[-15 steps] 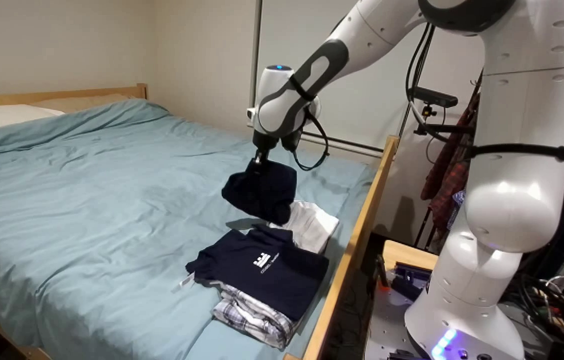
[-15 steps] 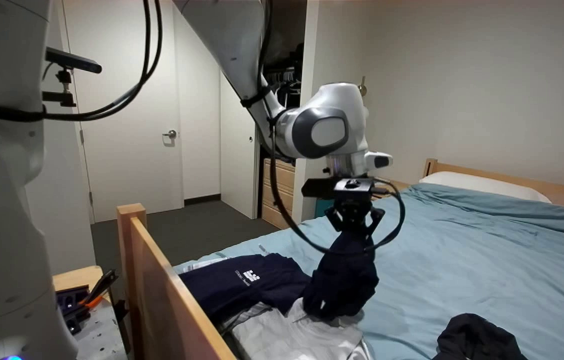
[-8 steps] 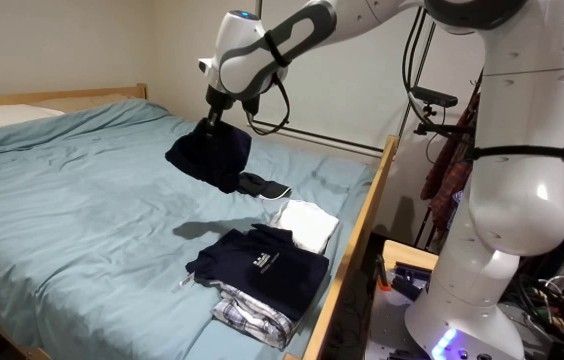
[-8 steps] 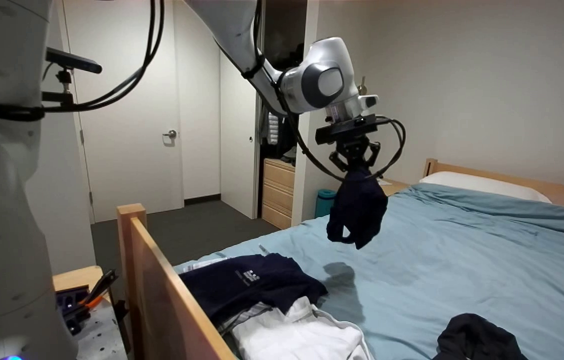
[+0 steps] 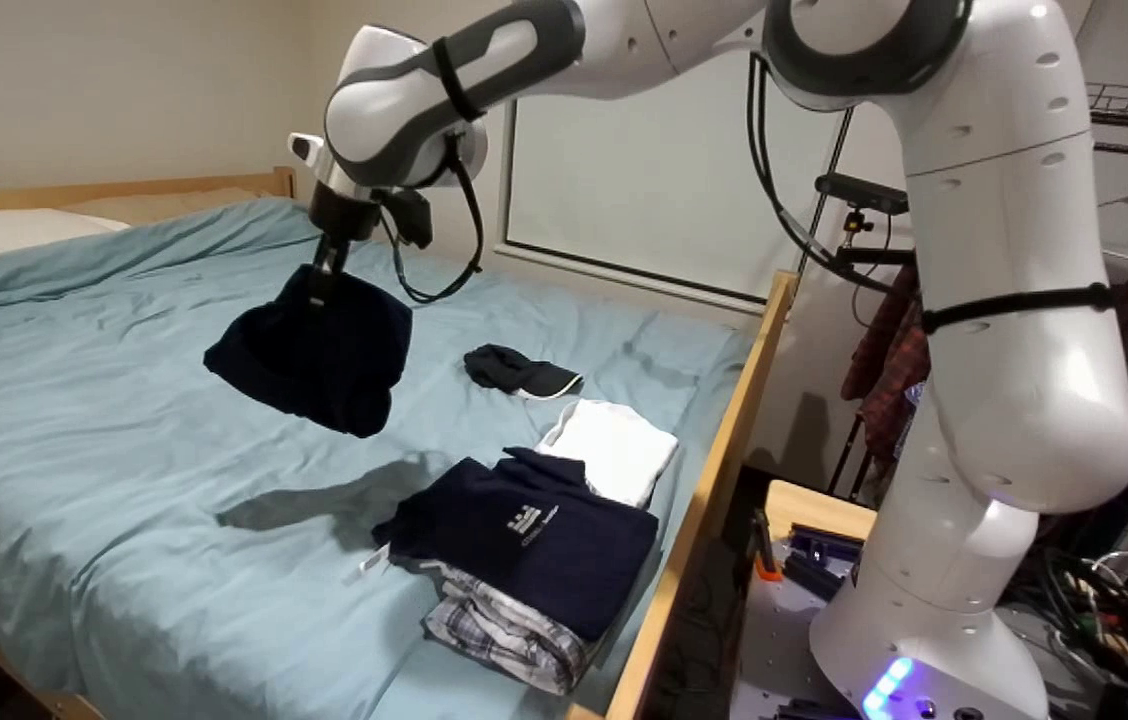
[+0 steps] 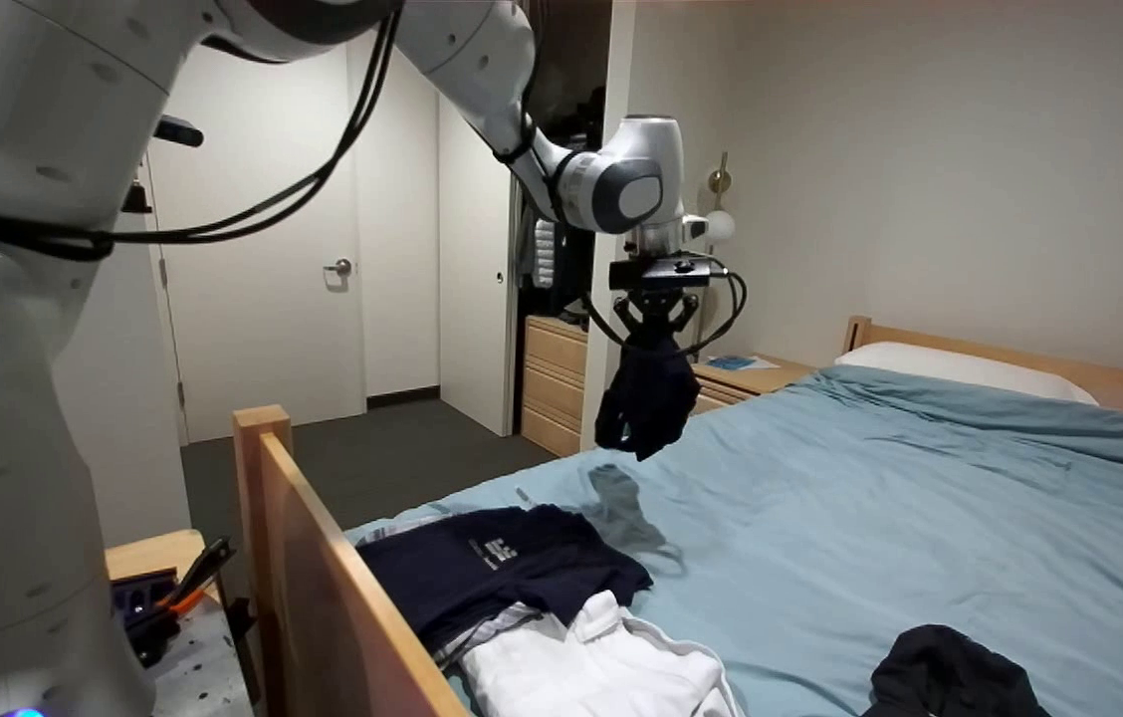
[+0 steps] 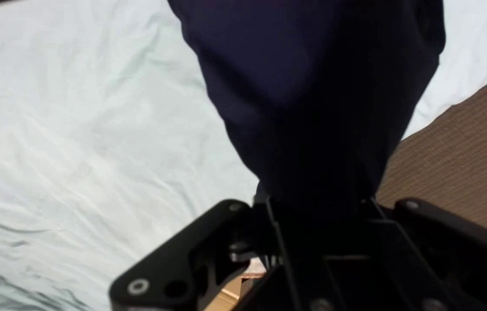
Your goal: Move the blue t-shirt to the left side of the bed
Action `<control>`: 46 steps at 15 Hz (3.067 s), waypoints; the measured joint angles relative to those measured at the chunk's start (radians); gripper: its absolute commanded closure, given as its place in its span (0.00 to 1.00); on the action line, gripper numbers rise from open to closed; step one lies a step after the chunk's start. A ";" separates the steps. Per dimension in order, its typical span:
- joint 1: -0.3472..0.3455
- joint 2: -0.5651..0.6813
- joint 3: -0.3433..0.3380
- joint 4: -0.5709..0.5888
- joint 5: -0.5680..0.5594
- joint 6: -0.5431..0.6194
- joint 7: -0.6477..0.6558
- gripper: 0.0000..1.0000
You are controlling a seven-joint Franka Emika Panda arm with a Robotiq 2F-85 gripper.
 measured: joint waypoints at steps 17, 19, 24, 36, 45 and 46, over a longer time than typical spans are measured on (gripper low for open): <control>-0.076 0.326 0.028 0.381 0.289 -0.725 -0.171 0.91; -0.062 0.341 0.010 0.404 0.289 -0.696 -0.094 0.91; -0.024 0.365 -0.026 0.425 0.288 -0.574 0.157 0.91; 0.090 0.393 -0.162 0.458 0.070 -0.519 0.659 0.91; 0.090 0.400 -0.129 0.461 0.031 -0.394 0.528 0.83; 0.088 0.400 -0.125 0.461 0.031 -0.384 0.498 0.83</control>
